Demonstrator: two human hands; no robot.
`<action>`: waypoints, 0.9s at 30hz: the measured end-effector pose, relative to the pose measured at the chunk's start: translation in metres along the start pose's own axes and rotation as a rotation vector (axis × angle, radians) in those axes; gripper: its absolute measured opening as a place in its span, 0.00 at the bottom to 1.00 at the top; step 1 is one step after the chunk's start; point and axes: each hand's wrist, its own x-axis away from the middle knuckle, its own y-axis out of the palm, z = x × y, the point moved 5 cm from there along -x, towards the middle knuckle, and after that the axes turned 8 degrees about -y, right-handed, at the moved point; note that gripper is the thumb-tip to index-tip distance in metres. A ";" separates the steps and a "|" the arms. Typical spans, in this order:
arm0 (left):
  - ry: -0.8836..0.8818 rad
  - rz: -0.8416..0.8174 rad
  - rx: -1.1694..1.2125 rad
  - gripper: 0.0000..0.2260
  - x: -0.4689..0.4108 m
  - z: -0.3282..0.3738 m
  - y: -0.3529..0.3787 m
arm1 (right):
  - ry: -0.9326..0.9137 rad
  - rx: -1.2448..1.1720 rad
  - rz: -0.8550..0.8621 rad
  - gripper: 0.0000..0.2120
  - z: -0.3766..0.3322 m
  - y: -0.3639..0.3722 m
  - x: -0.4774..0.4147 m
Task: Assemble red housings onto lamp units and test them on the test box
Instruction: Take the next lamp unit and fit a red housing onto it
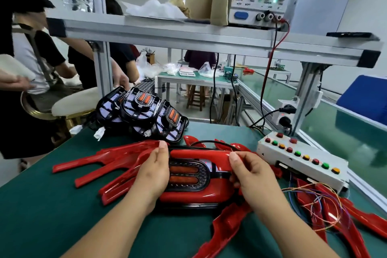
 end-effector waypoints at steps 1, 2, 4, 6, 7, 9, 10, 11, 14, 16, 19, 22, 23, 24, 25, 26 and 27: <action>0.007 -0.009 0.037 0.30 0.000 0.000 0.001 | 0.001 0.017 0.012 0.07 0.000 0.002 0.000; 0.007 -0.020 0.063 0.30 0.000 -0.001 0.002 | -0.009 0.058 0.016 0.07 0.000 0.002 -0.001; 0.013 -0.051 0.099 0.31 -0.002 -0.004 0.004 | -0.046 0.191 0.004 0.08 -0.001 0.002 -0.002; 0.051 -0.084 0.102 0.29 -0.002 -0.004 0.006 | -0.073 0.311 -0.014 0.10 -0.002 0.002 -0.002; 0.068 -0.097 0.088 0.27 -0.002 -0.004 0.007 | -0.081 0.353 -0.009 0.10 -0.002 0.003 -0.002; 0.103 -0.078 0.031 0.29 -0.002 -0.004 0.009 | -0.063 0.407 0.031 0.10 -0.002 0.002 -0.003; 0.128 -0.046 -0.002 0.28 -0.002 -0.004 0.009 | -0.043 0.418 0.055 0.09 -0.001 0.001 -0.003; 0.157 -0.009 -0.028 0.25 -0.001 -0.003 0.008 | -0.035 0.432 0.073 0.08 -0.001 -0.001 -0.003; 0.236 0.057 -0.088 0.25 0.000 0.000 0.009 | -0.055 0.481 0.096 0.08 -0.001 -0.002 -0.001; 0.262 0.080 -0.123 0.29 -0.001 -0.001 0.010 | -0.014 0.464 0.086 0.12 0.004 -0.002 -0.001; 0.281 0.095 -0.114 0.33 -0.003 -0.001 0.011 | 0.025 0.404 0.017 0.19 0.009 0.001 -0.003; 0.322 0.119 -0.049 0.32 -0.001 0.003 0.013 | 0.004 0.195 0.050 0.25 0.002 0.002 -0.002; 0.342 0.134 -0.030 0.30 0.002 0.005 0.013 | -0.013 0.154 0.097 0.26 0.000 0.000 -0.002; 0.353 0.144 -0.014 0.28 0.004 0.006 0.015 | -0.026 0.137 0.148 0.27 -0.002 -0.003 -0.002; 0.357 0.145 0.005 0.27 0.006 0.007 0.017 | -0.030 0.128 0.194 0.27 -0.004 -0.006 -0.002; 0.359 0.144 0.024 0.26 0.008 0.007 0.019 | -0.030 0.116 0.228 0.26 -0.006 -0.008 -0.003; 0.362 0.142 0.039 0.26 0.010 0.007 0.021 | -0.031 0.097 0.245 0.26 -0.007 -0.009 -0.003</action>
